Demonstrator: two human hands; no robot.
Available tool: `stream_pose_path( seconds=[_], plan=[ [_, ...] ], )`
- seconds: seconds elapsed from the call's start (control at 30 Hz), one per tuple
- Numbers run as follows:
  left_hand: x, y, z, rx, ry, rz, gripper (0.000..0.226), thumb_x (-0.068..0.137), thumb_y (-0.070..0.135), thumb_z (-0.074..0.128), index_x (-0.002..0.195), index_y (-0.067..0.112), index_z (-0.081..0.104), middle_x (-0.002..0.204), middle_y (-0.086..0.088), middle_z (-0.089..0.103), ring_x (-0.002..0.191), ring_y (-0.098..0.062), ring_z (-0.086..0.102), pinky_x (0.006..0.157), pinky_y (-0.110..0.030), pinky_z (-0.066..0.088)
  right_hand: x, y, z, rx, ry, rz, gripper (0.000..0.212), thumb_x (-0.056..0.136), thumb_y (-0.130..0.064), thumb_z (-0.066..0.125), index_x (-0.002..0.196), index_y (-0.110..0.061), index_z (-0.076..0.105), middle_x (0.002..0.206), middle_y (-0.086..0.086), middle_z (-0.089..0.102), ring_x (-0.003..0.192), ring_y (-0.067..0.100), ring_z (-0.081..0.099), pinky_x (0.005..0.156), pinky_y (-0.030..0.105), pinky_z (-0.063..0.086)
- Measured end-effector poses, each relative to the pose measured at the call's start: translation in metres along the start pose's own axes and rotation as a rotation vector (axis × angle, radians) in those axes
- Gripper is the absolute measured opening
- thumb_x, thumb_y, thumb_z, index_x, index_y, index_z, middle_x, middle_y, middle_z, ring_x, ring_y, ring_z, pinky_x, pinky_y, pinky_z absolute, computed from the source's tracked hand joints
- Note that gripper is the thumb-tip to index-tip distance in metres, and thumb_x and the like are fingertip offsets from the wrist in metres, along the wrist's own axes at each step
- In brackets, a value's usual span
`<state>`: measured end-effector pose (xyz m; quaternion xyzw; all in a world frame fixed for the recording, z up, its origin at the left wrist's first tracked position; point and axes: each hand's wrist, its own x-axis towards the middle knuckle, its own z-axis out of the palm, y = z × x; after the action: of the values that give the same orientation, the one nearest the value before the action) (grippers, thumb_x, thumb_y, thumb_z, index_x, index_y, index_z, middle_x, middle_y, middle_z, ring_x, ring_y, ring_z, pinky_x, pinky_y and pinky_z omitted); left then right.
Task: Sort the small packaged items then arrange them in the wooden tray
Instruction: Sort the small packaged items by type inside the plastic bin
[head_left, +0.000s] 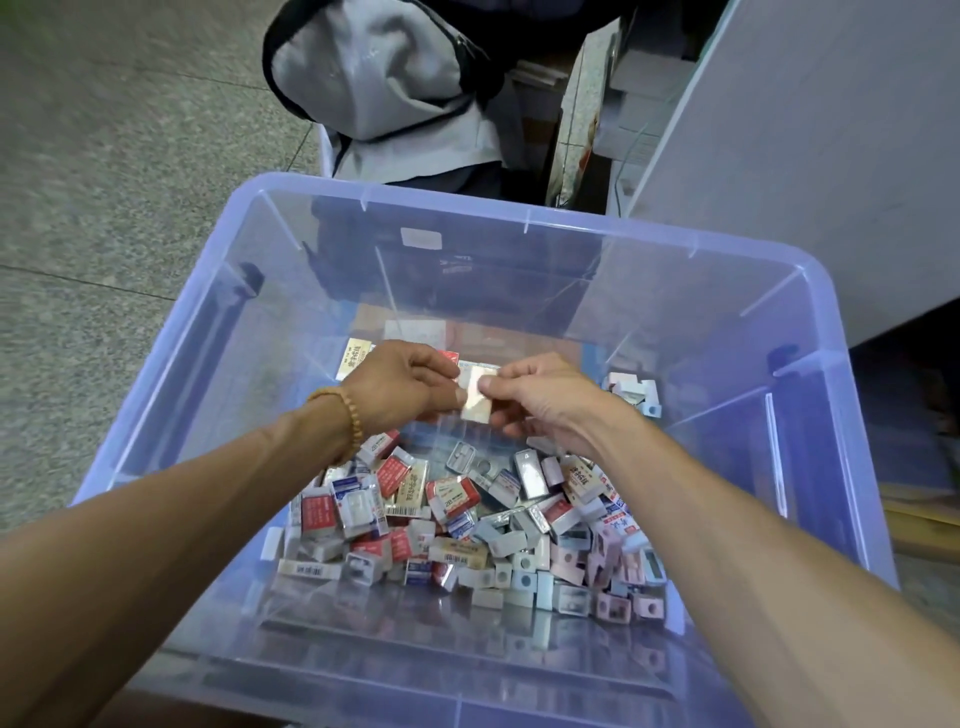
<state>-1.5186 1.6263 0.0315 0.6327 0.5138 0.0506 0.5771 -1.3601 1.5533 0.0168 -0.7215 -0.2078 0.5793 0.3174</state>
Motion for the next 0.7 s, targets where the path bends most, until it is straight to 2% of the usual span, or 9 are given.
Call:
stream_pose_path(
  seconds=[0.1,0.2,0.33,0.43,0.57,0.7],
  plan=[
    [0.013,-0.011,-0.003,0.675,0.137,0.28,0.037,0.079,0.021,0.079,0.113,0.014,0.066,0.102,-0.003,0.067,0.096,-0.018,0.061,0.088,-0.031,0.051,0.01,0.019,-0.016,-0.175,0.291,0.028,0.027,0.091,-0.02,0.072,0.066,-0.012,0.065,0.073,0.012,0.072,0.061,0.023,0.067,0.075,0.042,0.061],
    [0.025,-0.019,-0.002,0.959,0.162,0.405,0.05,0.08,0.028,0.076,0.126,0.015,0.059,0.117,-0.006,0.061,0.109,-0.026,0.051,0.09,-0.037,0.047,0.02,0.026,-0.012,-0.27,0.381,-0.028,0.028,0.087,-0.024,0.076,0.064,-0.011,0.067,0.077,0.01,0.075,0.076,0.028,0.073,0.083,0.045,0.059],
    [0.035,-0.028,0.001,1.099,0.156,0.45,0.057,0.083,0.033,0.073,0.134,0.017,0.053,0.124,-0.004,0.055,0.108,-0.025,0.047,0.09,-0.036,0.044,0.024,0.02,0.0,-0.343,0.463,-0.137,0.014,0.082,-0.023,0.081,0.076,-0.013,0.074,0.084,0.003,0.075,0.083,0.02,0.069,0.083,0.033,0.056],
    [0.037,-0.032,0.002,1.05,0.174,0.448,0.051,0.086,0.027,0.071,0.133,0.016,0.056,0.121,-0.005,0.055,0.108,-0.025,0.045,0.091,-0.036,0.043,0.027,0.021,0.002,-0.286,0.489,-0.123,0.012,0.079,-0.018,0.084,0.073,-0.019,0.073,0.087,0.0,0.075,0.087,0.019,0.07,0.086,0.033,0.056],
    [0.035,-0.032,0.006,1.001,0.211,0.471,0.04,0.091,0.023,0.065,0.129,0.013,0.06,0.121,-0.007,0.058,0.109,-0.026,0.046,0.089,-0.038,0.045,0.029,0.027,0.0,-0.192,0.474,-0.119,0.027,0.076,-0.012,0.085,0.063,-0.028,0.066,0.086,0.001,0.076,0.086,0.02,0.072,0.088,0.038,0.058],
    [0.036,-0.036,0.007,1.072,0.236,0.547,0.032,0.092,0.022,0.063,0.121,0.009,0.064,0.117,-0.008,0.061,0.103,-0.028,0.049,0.08,-0.04,0.048,0.03,0.028,0.001,-0.187,0.478,-0.11,0.026,0.079,-0.012,0.082,0.065,-0.027,0.066,0.086,0.0,0.076,0.085,0.019,0.073,0.086,0.038,0.059]
  ],
)
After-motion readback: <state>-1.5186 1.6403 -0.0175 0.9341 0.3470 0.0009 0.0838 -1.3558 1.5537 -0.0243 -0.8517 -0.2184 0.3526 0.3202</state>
